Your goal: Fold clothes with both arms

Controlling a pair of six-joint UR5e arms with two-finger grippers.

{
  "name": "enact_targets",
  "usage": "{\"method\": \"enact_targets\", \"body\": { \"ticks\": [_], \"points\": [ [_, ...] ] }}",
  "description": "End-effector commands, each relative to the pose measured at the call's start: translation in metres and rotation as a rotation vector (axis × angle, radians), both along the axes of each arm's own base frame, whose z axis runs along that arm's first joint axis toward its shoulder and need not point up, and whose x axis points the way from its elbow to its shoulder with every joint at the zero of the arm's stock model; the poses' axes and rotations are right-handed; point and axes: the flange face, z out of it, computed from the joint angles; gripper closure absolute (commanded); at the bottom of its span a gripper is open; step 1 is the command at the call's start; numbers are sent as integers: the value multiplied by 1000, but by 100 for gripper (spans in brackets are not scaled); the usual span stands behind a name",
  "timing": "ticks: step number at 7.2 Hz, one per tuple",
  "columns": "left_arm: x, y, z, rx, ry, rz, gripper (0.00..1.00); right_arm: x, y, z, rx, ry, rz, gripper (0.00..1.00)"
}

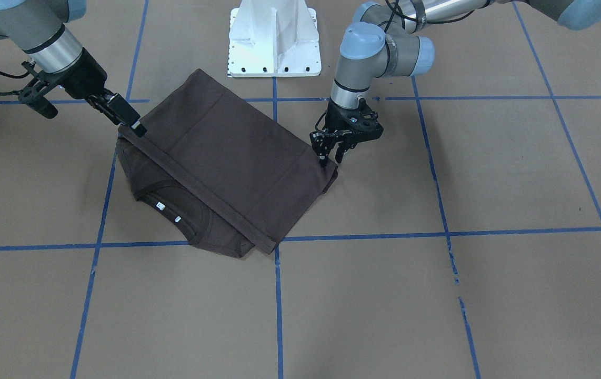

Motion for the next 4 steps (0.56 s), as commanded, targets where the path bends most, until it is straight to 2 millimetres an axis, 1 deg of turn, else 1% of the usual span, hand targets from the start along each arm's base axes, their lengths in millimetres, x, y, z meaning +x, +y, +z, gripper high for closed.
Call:
{"method": "enact_targets", "body": {
  "ticks": [1,2,3,4],
  "points": [
    [-6,-13,1,0,-3,-22,83,-1,-2,2,-1,4,2,0],
    [-12,-22,1,4,-3,-36,99,-2,-2,3,-2,5,1,0],
    [-22,-34,1,52,-27,-19,100,-3,-3,6,-5,11,1,0],
    [-27,-46,6,79,-52,-14,100,-6,-4,13,-13,24,2,0]
  ]
}}
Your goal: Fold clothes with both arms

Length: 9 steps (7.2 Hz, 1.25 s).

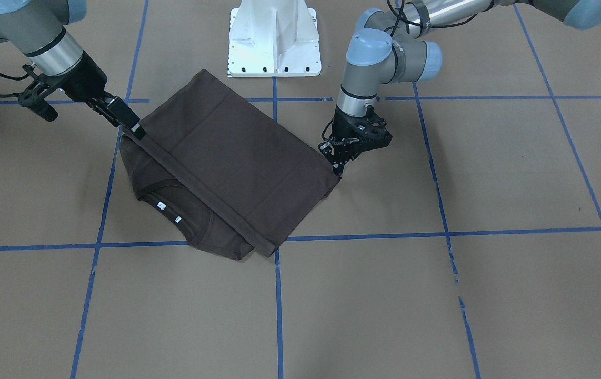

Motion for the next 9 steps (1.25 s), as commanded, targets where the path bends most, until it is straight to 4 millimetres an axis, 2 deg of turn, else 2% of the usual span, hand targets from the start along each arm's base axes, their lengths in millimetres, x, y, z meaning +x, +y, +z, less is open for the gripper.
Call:
{"method": "enact_targets", "body": {
  "ticks": [1,2,3,4,5,6,7,8,9],
  "points": [
    [-15,-24,4,36,-28,-9,100,-4,-4,6,2,16,16,0],
    [-34,-55,2,57,-30,-50,100,-8,-7,6,6,20,23,0],
    [-29,-113,-1,71,-22,-110,100,-11,-10,6,9,22,28,0],
    [-21,-182,5,88,4,-180,100,-14,-13,7,14,20,37,0],
    [-35,-241,1,100,7,-234,100,-17,-18,-1,30,12,56,0],
    [-40,-273,-15,109,-16,-253,100,-18,-20,-5,37,9,75,0],
    [-30,-295,-28,103,-20,-266,100,-24,-26,-11,48,10,95,0],
    [-25,-305,-7,118,-3,-272,100,-34,-34,-5,46,19,90,0],
    [-25,-311,1,121,-3,-274,57,-47,-41,-29,67,-5,95,0]
  ]
}}
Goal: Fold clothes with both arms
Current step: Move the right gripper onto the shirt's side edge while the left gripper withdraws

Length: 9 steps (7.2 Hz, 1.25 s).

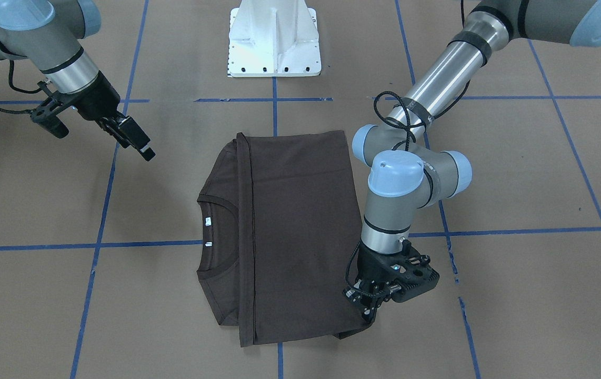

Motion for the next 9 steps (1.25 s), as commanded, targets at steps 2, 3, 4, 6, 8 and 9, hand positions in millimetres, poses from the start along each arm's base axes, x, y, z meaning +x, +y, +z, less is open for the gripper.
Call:
{"method": "enact_targets", "body": {
  "ticks": [2,3,4,6,8,9],
  "points": [
    [-7,4,-33,63,129,74,37,-91,-28,-59,-11,45,-49,0],
    [-32,24,-32,90,191,128,37,-127,-18,-75,-5,90,-84,0],
    [-58,18,-25,88,202,137,38,-159,4,-86,118,169,-185,0],
    [-119,-4,-7,91,219,182,39,-191,28,-110,237,263,-329,0],
    [-146,6,23,113,214,202,39,-226,35,-124,322,315,-435,0],
    [-147,7,26,112,214,202,39,-243,34,-130,345,377,-497,0]
  ]
}}
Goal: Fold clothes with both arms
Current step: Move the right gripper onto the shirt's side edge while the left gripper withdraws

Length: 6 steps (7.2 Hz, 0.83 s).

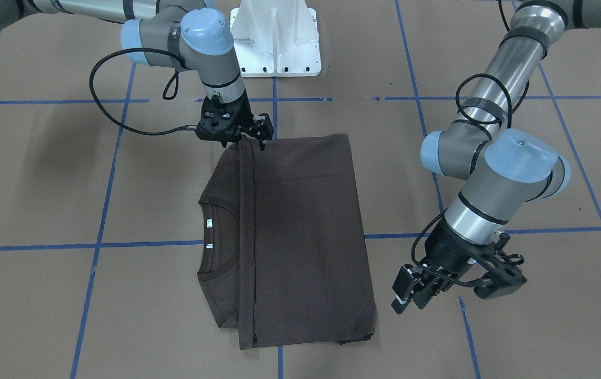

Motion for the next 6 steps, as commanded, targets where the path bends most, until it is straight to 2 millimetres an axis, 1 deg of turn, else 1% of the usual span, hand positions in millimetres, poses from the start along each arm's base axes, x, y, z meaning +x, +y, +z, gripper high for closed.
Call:
{"method": "enact_targets", "body": {
  "ticks": [1,2,3,4,5,6],
  "points": [
    [-8,5,14,0,-3,4,39,-25,0,-10,74,111,-125,0],
    [-8,5,15,-3,-5,4,39,-26,1,-5,87,134,-140,0],
    [-9,6,15,-2,-3,4,39,-36,3,6,103,167,-169,0],
    [-8,6,15,-3,-3,4,39,-38,3,8,114,174,-184,0],
    [-9,6,14,-2,-3,4,39,-37,4,19,108,190,-188,0],
    [-9,7,18,-6,-5,5,39,-41,1,31,111,213,-196,0]
  ]
}}
